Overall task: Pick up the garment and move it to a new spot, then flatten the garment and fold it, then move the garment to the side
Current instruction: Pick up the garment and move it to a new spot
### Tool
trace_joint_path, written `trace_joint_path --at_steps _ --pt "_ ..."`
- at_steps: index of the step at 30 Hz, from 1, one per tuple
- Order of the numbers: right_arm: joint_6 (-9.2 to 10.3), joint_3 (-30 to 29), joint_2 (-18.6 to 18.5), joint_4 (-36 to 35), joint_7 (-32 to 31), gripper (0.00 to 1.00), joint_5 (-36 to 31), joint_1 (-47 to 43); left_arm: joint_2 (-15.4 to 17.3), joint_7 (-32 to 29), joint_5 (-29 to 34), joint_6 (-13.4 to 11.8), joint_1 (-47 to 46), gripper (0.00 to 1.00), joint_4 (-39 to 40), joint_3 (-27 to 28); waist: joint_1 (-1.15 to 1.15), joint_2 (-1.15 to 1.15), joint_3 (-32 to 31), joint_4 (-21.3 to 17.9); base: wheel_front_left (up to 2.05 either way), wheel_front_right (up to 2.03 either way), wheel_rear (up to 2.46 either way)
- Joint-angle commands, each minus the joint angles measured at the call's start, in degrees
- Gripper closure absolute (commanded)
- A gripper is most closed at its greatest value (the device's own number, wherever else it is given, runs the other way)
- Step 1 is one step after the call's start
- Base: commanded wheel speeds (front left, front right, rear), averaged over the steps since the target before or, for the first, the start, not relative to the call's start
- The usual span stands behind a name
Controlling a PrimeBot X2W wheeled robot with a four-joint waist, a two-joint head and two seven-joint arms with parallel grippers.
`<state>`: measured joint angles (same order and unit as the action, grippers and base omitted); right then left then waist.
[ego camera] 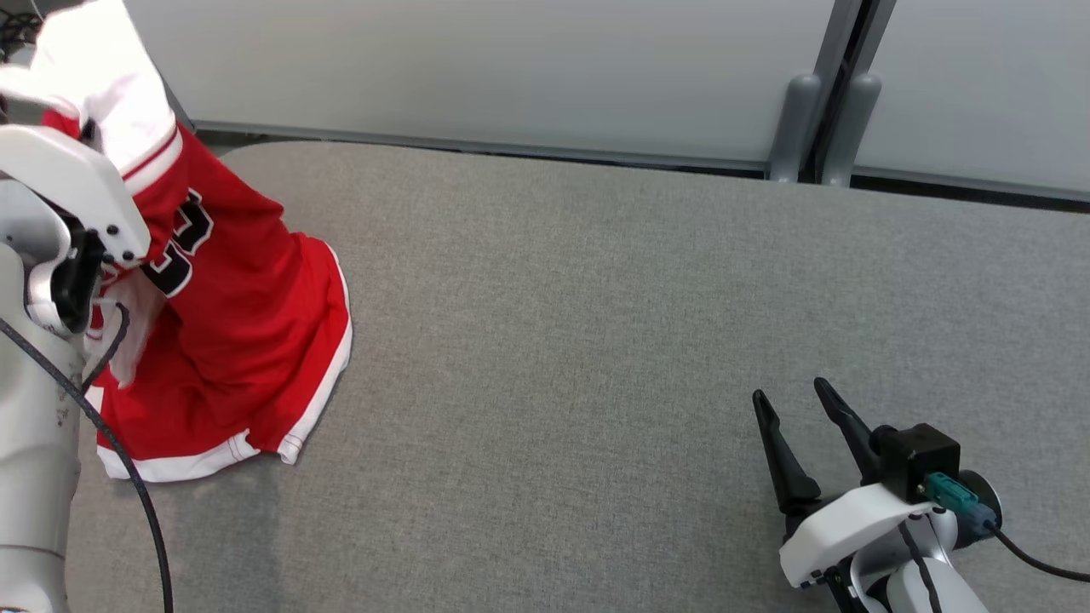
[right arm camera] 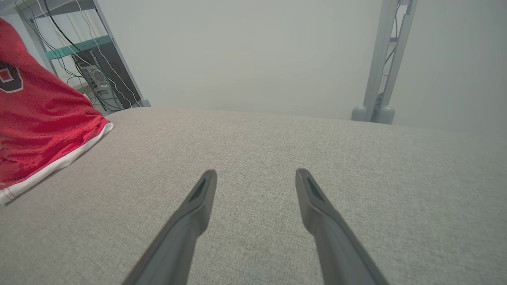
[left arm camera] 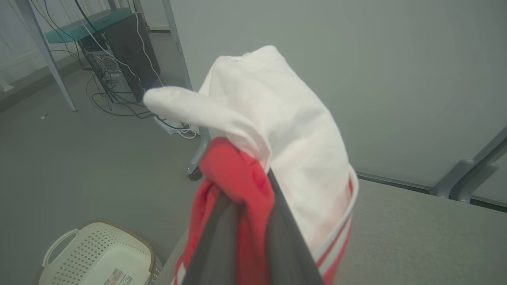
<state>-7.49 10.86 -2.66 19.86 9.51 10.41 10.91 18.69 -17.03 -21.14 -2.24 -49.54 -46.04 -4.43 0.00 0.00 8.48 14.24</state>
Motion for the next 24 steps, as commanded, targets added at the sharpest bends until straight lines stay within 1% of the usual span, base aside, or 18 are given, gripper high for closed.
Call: trace_joint_path --at_steps 1,5,7,10,13,16,21,24 --pt "-0.01 -0.1 -0.4 1.0 1.0 0.00 0.9 -0.8 0.3 0.7 0.5 0.8 -1.7 1.00 2.5 -0.4 0.00 0.00 -3.4 -0.1 0.00 0.00 0.00" --pt "-0.01 -0.2 -0.4 3.2 2.2 0.00 2.1 -1.5 0.3 1.0 1.4 2.1 -3.0 1.00 8.7 -2.2 0.00 0.00 -6.5 -1.8 0.00 0.00 0.00" --pt "-0.01 -0.5 -0.4 4.1 2.6 0.00 2.2 -2.1 -0.6 1.5 1.0 2.5 -3.6 1.00 11.9 -2.7 0.00 0.00 -7.8 -3.0 0.00 0.00 0.00" --pt "-0.01 -1.0 -0.4 4.8 2.9 0.00 1.7 -2.4 -2.2 3.3 1.3 2.0 -4.2 1.00 16.7 -3.6 0.00 0.00 -9.1 -5.4 0.00 0.00 0.00" --pt "-0.02 -1.2 -0.4 5.4 3.2 0.00 1.6 -2.3 -4.1 4.0 0.6 2.1 -4.8 1.00 20.7 -4.3 0.00 0.00 -9.8 -8.8 0.00 0.00 0.00" --pt "-0.01 -1.4 -0.4 5.2 3.1 0.00 1.3 -1.8 -5.8 4.7 1.3 2.0 -4.8 1.00 24.5 -5.8 0.00 0.00 -9.7 -12.3 0.00 0.00 0.00" --pt "-0.02 -1.8 -0.4 4.5 2.6 0.00 0.8 -1.7 -8.0 5.8 2.1 2.2 -2.3 1.00 29.3 -8.7 0.00 0.00 -9.3 -18.7 0.00 0.00 0.00" --pt "-0.01 -2.5 -0.4 4.2 2.4 0.00 0.2 -1.8 -8.9 6.4 2.4 2.3 -1.0 1.00 31.0 -10.0 0.00 0.00 -8.9 -20.8 0.00 0.00 0.00"
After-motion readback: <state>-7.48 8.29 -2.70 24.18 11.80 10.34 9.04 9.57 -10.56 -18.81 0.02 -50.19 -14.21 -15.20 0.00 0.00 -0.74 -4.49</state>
